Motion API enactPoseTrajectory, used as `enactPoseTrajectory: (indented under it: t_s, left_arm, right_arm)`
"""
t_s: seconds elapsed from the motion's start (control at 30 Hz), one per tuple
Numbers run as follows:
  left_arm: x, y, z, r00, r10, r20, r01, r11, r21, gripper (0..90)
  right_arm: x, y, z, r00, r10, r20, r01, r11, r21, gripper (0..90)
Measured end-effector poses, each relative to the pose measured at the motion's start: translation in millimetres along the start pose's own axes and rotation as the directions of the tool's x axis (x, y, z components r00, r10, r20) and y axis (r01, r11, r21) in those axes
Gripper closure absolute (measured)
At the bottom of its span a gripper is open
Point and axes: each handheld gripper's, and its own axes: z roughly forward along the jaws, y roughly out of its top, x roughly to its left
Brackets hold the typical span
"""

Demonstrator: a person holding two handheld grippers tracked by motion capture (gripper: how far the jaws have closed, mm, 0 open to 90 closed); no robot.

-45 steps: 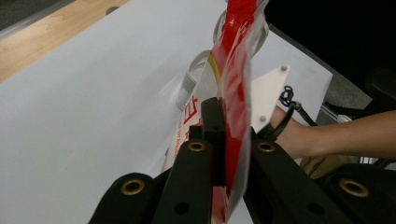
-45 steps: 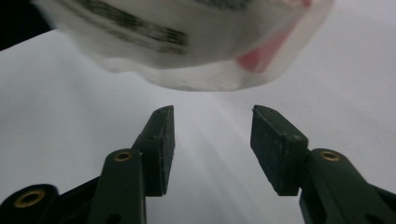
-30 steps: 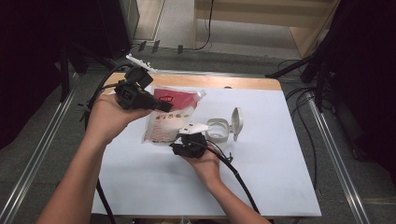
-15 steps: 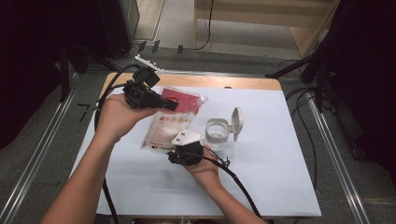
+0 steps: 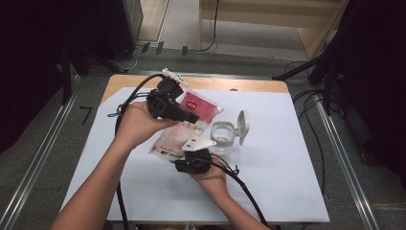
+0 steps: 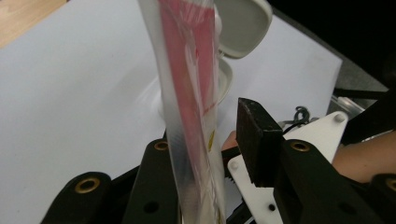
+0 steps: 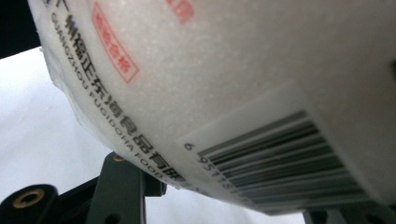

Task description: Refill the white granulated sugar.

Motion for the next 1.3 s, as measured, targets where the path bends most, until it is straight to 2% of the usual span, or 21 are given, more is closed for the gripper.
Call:
enactPoseTrajectory:
  t_s: [0.17,0.23,0.27,0.33,0.37,0.43,0.53,0.6,0.67,0.73,0.8,0.87,0.93,0.97,1.0,1.07,1.1,1.2,1.3]
  left_arm:
    - [3.3,-10.7,10.1,0.9999,-0.008,0.006,0.008,1.0000,0.005,70.7]
    - [2.1,-15.4,11.2,0.9999,0.000,0.011,0.000,1.0000,0.002,71.2]
    - [2.6,-17.1,11.1,0.9997,-0.004,0.025,0.003,1.0000,0.007,70.9]
    - [2.3,-19.4,11.7,0.9995,-0.018,0.025,0.018,0.9998,0.008,70.8]
    - [1.9,-19.6,12.7,0.9998,-0.015,0.012,0.015,0.9998,0.015,76.1]
    - [2.2,-18.2,15.1,0.9985,-0.044,0.032,0.043,0.9984,0.036,84.1]
    - [1.4,-15.4,17.9,0.9967,-0.073,0.035,0.072,0.9965,0.043,88.1]
    - [1.7,-13.5,19.3,0.9951,-0.089,0.043,0.087,0.9949,0.051,88.9]
    - [1.5,-11.5,21.4,0.9934,-0.104,0.047,0.102,0.9931,0.058,89.3]
    - [-0.4,-9.8,24.2,0.9951,-0.090,0.041,0.087,0.9938,0.068,89.4]
    - [-3.1,-8.2,28.6,0.9964,-0.080,0.029,0.077,0.9945,0.070,89.0]
    - [-3.6,-6.7,32.1,0.9975,-0.064,0.028,0.062,0.9953,0.075,87.9]
    - [-2.7,-5.9,34.5,0.9969,-0.069,0.038,0.066,0.9953,0.070,85.2]
    - [-2.6,-5.4,36.2,0.9968,-0.071,0.037,0.067,0.9939,0.088,82.6]
    - [-2.8,-5.2,36.9,0.9979,-0.061,0.022,0.059,0.9939,0.093,81.3]
    - [-2.6,-5.5,38.2,0.9981,-0.057,0.025,0.053,0.9924,0.111,80.8]
    - [-2.3,-5.3,38.8,0.9978,-0.059,0.029,0.056,0.9917,0.116,81.0]
    - [-1.8,-4.1,39.6,0.9942,-0.101,0.039,0.095,0.9882,0.120,81.3]
    - [-1.7,-2.0,38.6,0.9905,-0.127,0.052,0.120,0.9862,0.114,81.5]
  right_arm:
    - [-1.5,-7.8,-7.2,0.9984,0.051,-0.024,-0.052,0.998,-0.026,51.1]
    - [-1.2,-7.8,-10.7,0.9989,0.045,-0.013,-0.046,0.999,-0.028,51.2]
    - [-1.1,-7.7,-11.7,0.9992,0.037,-0.013,-0.037,0.999,-0.024,51.2]
    - [-0.9,-8.5,-13.5,0.9991,0.039,-0.015,-0.039,0.999,-0.024,51.3]
    - [-0.8,-8.6,-13.4,0.9989,0.042,-0.023,-0.042,0.999,-0.023,51.4]
    - [2.7,-6.9,-12.6,0.9988,0.032,-0.037,-0.032,0.999,-0.009,51.2]
    - [6.9,-3.7,-11.6,0.9990,0.009,-0.045,-0.009,1.000,0.002,50.2]
    - [8.0,-1.7,-10.8,0.9979,0.028,-0.058,-0.027,1.000,0.006,47.9]
    - [8.4,-1.1,-9.7,0.9983,0.031,-0.050,-0.031,1.000,0.001,45.3]
    - [8.9,-0.7,-9.1,0.9989,0.027,-0.038,-0.027,1.000,0.005,45.9]
    - [9.1,-0.5,-10.0,0.9981,0.029,-0.054,-0.028,1.000,0.013,49.5]
    - [9.7,-0.7,-10.8,0.9943,0.065,-0.085,-0.064,0.998,0.009,50.3]
    - [9.4,-0.2,-11.9,0.9901,0.100,-0.099,-0.101,0.995,-0.006,51.2]
    - [9.4,0.3,-12.4,0.9883,0.114,-0.101,-0.115,0.993,-0.013,51.6]
    - [9.0,1.1,-13.5,0.9875,0.119,-0.103,-0.122,0.992,-0.018,52.1]
    - [8.7,1.2,-13.7,0.9863,0.119,-0.115,-0.121,0.993,-0.011,51.9]
    - [9.4,1.1,-13.9,0.9860,0.114,-0.121,-0.116,0.993,-0.003,51.6]
    - [11.4,2.2,-13.6,0.9877,0.088,-0.129,-0.087,0.996,0.010,50.0]
    - [12.8,3.6,-13.2,0.9884,0.107,-0.107,-0.109,0.994,-0.010,45.7]
